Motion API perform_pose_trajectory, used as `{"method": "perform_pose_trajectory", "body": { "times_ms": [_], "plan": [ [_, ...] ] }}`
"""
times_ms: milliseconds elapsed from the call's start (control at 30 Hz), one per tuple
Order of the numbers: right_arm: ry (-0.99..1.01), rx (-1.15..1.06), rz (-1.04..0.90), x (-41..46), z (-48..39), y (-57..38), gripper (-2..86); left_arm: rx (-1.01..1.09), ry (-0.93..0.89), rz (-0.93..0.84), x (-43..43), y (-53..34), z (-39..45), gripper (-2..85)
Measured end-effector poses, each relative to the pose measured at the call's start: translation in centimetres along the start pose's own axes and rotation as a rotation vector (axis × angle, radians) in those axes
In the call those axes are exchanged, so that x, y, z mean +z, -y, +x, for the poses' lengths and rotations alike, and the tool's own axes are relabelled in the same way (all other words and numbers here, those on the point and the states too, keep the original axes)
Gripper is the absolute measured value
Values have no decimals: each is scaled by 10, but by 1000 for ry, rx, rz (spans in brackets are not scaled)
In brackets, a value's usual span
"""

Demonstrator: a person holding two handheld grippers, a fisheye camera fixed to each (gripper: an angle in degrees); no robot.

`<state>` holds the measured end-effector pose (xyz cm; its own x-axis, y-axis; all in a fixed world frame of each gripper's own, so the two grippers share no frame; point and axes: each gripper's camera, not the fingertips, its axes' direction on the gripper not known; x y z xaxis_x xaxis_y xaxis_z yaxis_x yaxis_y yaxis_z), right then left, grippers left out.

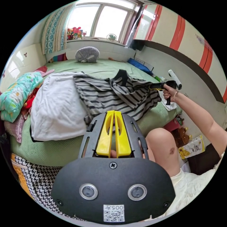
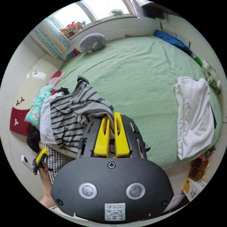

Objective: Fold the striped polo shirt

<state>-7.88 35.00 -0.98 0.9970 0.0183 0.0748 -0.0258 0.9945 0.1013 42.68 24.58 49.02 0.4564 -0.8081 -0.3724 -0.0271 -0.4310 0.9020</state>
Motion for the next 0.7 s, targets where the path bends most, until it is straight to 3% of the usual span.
{"method": "perform_pose_trajectory", "body": {
  "times_ms": [200, 333, 500, 700],
  "plan": [
    [-50, 147, -41, -12, 97, -12, 14, -4, -38, -56, 52, 40, 29, -1],
    [-114, 192, 78, -34, 137, -34, 8, -1, 35, -90, 86, 65, 49, -1],
    [-305, -130, 110, -43, 114, -53, 19, -15, 30, -120, 114, 98, 38, -1],
    [-198, -464, 162, -29, 33, -81, 43, -31, 52, -201, 150, 134, 18, 0]
  ]
}}
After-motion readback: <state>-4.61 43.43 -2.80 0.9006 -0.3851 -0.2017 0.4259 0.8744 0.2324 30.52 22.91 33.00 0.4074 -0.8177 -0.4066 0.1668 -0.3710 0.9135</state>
